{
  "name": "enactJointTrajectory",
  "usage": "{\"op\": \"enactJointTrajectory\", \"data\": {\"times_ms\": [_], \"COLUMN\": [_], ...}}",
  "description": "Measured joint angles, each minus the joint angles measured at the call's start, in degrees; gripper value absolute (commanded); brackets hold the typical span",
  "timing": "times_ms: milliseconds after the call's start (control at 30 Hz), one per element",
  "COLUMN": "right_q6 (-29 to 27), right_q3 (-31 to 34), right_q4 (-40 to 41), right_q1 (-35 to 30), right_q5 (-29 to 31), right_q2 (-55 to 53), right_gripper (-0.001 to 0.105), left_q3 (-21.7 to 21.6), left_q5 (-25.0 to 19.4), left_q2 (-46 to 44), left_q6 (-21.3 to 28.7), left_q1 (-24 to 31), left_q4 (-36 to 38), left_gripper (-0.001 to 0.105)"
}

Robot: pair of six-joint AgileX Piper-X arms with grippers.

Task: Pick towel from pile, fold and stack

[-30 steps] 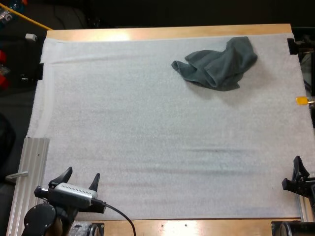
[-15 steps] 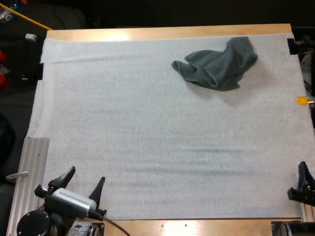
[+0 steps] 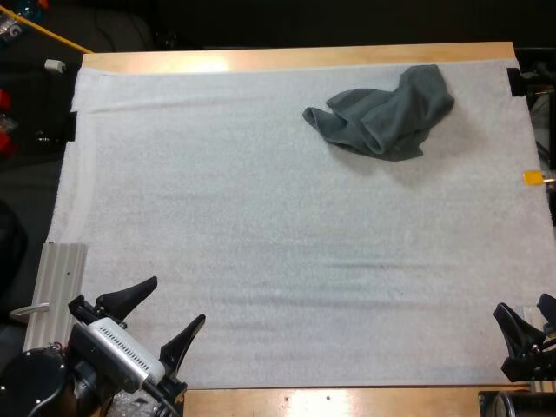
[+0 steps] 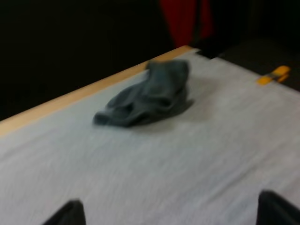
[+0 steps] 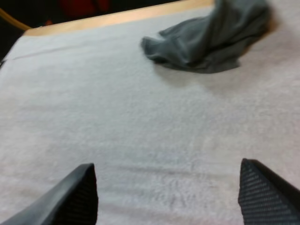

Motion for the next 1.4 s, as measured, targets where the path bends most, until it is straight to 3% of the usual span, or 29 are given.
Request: {"op": "enactJointTrajectory", "data": {"times_ms": [333, 767, 1100, 1400], "right_q6": [1.2, 16.2, 29.6, 39.9], "right_q3": [-5.0, -5.0, -5.0, -5.0], "right_q4": [-0.8, -21.8, -39.9, -53.3], "right_q1": [0.0, 3.1, 15.5, 16.6], "right_q5": [-2.6, -5.4, 7.8, 12.2], "right_q2": [9.2, 31.7, 52.7, 70.6], "right_gripper": [0.062, 0.062, 0.062, 0.062], "left_q3": [-1.7, -1.7, -1.7, -1.7], "left_q5": [0.0, 0.0, 0.0, 0.0], "left_q2": [3.1, 3.1, 3.1, 3.1], "left_q6": [0.0, 0.0, 0.0, -0.3], "left_q1": [-1.0, -1.0, -1.0, -1.0], "left_q4": [0.1, 0.1, 0.1, 0.1], "left_gripper": [0.07, 0.07, 0.07, 0.07]}}
